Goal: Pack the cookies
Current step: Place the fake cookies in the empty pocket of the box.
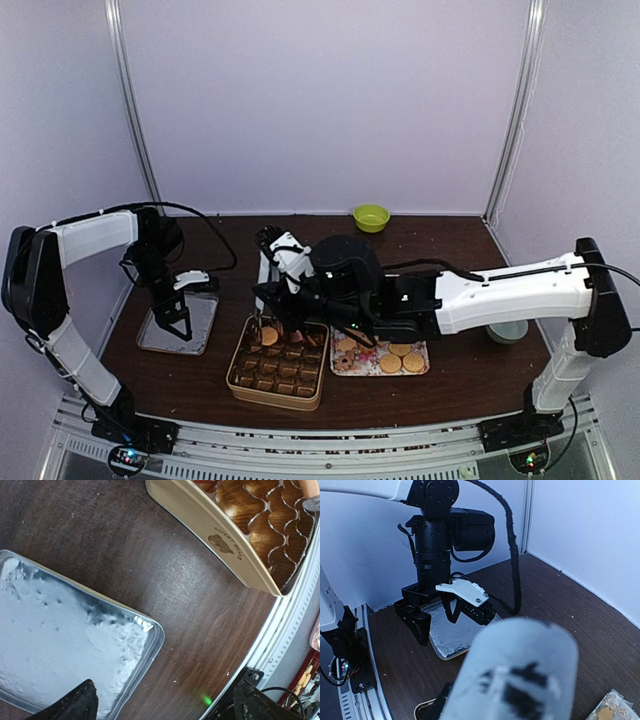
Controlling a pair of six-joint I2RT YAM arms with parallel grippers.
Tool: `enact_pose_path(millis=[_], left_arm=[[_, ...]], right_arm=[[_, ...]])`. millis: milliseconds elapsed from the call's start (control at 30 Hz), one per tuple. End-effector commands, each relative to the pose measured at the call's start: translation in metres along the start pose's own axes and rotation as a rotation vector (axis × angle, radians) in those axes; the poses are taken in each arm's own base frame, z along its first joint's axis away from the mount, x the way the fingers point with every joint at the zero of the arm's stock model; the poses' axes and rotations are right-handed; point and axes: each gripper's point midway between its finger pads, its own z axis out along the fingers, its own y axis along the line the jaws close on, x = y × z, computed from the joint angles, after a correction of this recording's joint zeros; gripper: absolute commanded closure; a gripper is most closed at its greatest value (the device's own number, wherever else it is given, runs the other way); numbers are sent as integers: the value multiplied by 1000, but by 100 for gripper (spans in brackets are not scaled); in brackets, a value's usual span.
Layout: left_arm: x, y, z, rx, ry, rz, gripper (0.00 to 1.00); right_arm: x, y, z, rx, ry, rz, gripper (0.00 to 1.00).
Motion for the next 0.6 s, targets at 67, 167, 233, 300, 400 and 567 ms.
enact_pose_path(millis=[67, 167, 233, 300, 400, 567], left_arm=[[0, 0, -2, -23, -30, 9, 2], [-1, 2, -1, -23, -31, 8, 2], [-1, 2, 0, -20, -29, 7, 2], [-1, 3, -1, -24, -30, 6, 2], [-1, 2, -2, -26, -32, 8, 2], [0, 2, -1, -25, -28, 6, 2]], right_arm=[[-23, 23, 19, -81, -43, -16, 84], [-20, 27, 28, -85, -31, -26, 84], [-17, 28, 34, -86, -22, -33, 84], [-12, 29, 40, -83, -5, -43, 84], [-6, 29, 45, -77, 8, -51, 81], [-1, 29, 47, -79, 17, -52, 79]])
